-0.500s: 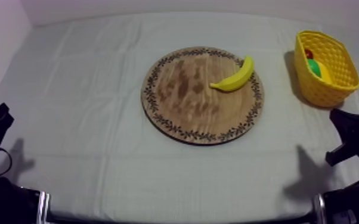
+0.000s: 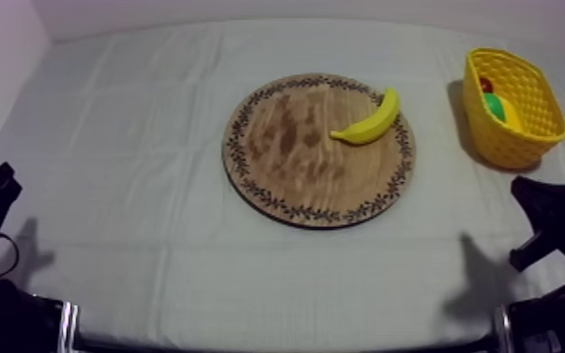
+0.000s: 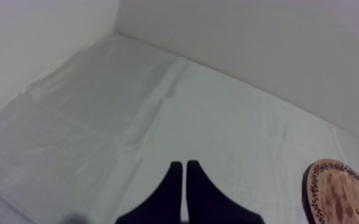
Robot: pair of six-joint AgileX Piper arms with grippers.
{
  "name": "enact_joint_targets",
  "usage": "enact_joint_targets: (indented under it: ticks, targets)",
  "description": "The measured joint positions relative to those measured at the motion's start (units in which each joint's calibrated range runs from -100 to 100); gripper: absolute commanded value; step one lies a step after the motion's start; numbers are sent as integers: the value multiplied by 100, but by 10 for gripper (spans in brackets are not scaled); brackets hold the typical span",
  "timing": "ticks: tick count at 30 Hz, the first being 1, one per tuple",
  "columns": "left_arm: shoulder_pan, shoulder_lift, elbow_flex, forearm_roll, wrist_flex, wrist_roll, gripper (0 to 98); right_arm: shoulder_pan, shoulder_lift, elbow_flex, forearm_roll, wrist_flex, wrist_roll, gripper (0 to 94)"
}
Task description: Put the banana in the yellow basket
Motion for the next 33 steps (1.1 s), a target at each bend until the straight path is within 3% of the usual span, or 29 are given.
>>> enact_joint_targets:
  ticks: [12, 22, 28, 33]
  targets:
    - [0, 0, 0, 0, 0, 0, 1, -748, 0, -6, 30, 42, -283, 4]
    - [0, 0, 0, 0, 0, 0, 1, -990, 1071, -787, -49, -369, 0, 3]
    - [0, 0, 0, 0, 0, 0, 1, -1021, 2477, -2198, -81, 370, 100, 3]
    - [0, 0, 0, 0, 0, 0, 1, -1027, 3774, -3697, 61, 1250, 70, 3]
